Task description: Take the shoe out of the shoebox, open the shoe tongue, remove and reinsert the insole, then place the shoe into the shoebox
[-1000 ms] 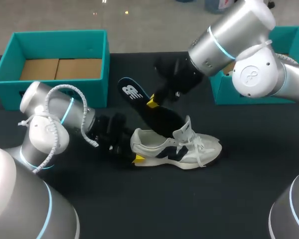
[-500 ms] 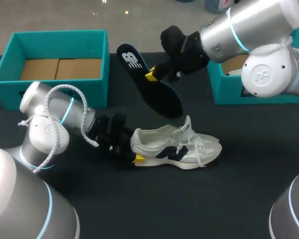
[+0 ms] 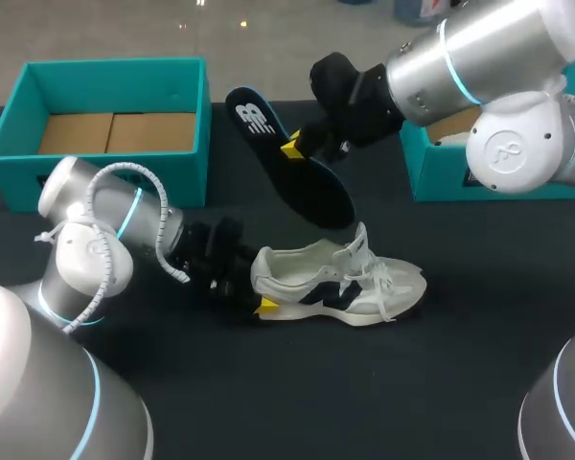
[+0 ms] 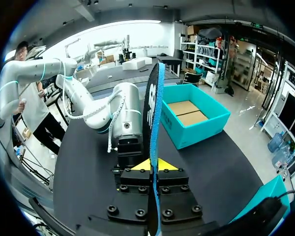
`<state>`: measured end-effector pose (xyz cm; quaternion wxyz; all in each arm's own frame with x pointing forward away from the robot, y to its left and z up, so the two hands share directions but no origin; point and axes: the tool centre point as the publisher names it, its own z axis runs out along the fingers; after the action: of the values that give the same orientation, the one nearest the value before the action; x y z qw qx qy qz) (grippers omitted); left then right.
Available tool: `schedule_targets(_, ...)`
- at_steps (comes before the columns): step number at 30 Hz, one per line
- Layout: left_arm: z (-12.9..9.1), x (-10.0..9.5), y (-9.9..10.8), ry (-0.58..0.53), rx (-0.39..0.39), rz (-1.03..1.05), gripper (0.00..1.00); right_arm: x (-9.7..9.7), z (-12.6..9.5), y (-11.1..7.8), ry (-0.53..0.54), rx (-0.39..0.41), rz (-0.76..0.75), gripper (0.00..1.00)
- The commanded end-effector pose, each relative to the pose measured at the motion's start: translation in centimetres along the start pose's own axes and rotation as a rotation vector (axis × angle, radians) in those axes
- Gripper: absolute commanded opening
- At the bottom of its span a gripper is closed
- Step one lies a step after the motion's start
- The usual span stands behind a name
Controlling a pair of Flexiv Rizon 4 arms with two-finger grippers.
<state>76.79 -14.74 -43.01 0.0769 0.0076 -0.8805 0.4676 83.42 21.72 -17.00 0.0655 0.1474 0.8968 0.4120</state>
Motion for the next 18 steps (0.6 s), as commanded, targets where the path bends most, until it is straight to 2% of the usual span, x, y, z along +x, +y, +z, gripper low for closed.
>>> schedule_targets(1,0.1,-0.1,0.2,0.0,-0.001,0.0,0.0,0.0,0.1,0.0,-0.001,-0.002,0.001,0.0)
schedule_targets(3,0.1,-0.1,0.2,0.0,-0.001,0.0,0.0,0.0,0.1,0.0,-0.001,-0.002,0.001,0.0)
schedule_targets(4,0.1,-0.1,0.2,0.0,-0.001,0.0,0.0,0.0,-0.2,0.1,0.011,-0.026,0.017,0.0)
schedule_targets(6,0.1,-0.1,0.2,0.0,-0.001,0.0,0.0,-0.1,-0.6,0.5,0.044,-0.091,0.066,0.0)
schedule_targets(7,0.1,-0.1,0.2,0.0,-0.001,0.0,0.0,-0.1,-1.2,0.9,0.071,-0.155,0.112,0.0)
schedule_targets(10,0.1,-0.1,0.2,0.0,-0.001,0.0,0.0,-0.1,-2.4,2.0,0.147,-0.251,0.191,0.0)
schedule_targets(13,0.1,-0.1,0.2,0.0,-0.001,0.0,0.0,0.0,-3.5,2.9,0.217,-0.299,0.235,0.0)
schedule_targets(18,0.1,-0.1,0.2,0.0,-0.001,0.0,0.0,0.1,-5.1,4.1,0.299,-0.324,0.272,0.0)
